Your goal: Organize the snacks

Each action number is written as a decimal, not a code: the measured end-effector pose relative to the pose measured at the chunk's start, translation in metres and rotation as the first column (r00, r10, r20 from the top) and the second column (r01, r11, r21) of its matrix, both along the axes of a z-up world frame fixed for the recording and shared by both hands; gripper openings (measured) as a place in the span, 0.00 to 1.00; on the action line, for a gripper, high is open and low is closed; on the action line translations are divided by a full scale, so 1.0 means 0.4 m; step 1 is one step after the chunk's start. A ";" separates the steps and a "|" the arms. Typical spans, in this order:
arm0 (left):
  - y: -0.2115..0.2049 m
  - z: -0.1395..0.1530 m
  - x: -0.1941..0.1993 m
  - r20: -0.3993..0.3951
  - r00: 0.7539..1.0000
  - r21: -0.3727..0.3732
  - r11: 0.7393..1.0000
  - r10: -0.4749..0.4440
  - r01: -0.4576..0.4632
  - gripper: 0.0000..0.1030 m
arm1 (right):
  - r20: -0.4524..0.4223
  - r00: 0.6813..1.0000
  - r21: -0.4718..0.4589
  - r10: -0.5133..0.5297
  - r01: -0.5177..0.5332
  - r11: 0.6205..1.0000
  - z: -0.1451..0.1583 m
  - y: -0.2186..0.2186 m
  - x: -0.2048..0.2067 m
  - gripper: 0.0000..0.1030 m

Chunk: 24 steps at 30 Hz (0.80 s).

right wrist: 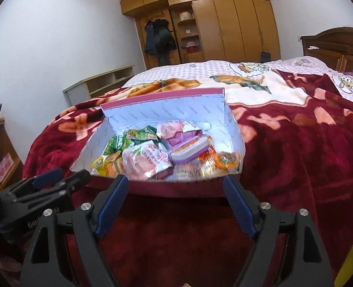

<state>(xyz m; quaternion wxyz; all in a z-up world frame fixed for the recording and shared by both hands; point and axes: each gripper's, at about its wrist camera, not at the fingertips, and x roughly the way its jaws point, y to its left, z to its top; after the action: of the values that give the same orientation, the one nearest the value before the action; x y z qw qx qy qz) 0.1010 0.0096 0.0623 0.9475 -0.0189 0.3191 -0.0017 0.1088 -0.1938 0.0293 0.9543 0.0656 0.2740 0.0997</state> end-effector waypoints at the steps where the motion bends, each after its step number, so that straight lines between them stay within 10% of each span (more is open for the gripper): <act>1: 0.000 -0.009 -0.004 -0.009 1.000 -0.007 1.000 -0.004 0.004 0.68 | -0.005 1.000 0.001 -0.002 0.002 1.000 -0.004 -0.001 -0.006 0.81; 24: -0.015 -0.105 0.030 -0.089 0.996 0.009 1.000 -0.021 0.022 0.68 | -0.102 0.994 -0.034 -0.026 0.023 0.999 -0.102 0.005 0.002 0.81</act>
<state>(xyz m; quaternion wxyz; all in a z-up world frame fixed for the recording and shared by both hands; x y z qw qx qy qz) 0.1129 0.0037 0.0202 0.9323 -0.0109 0.3613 -0.0094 0.1094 -0.1919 -0.0116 0.9411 0.0584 0.3233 0.0801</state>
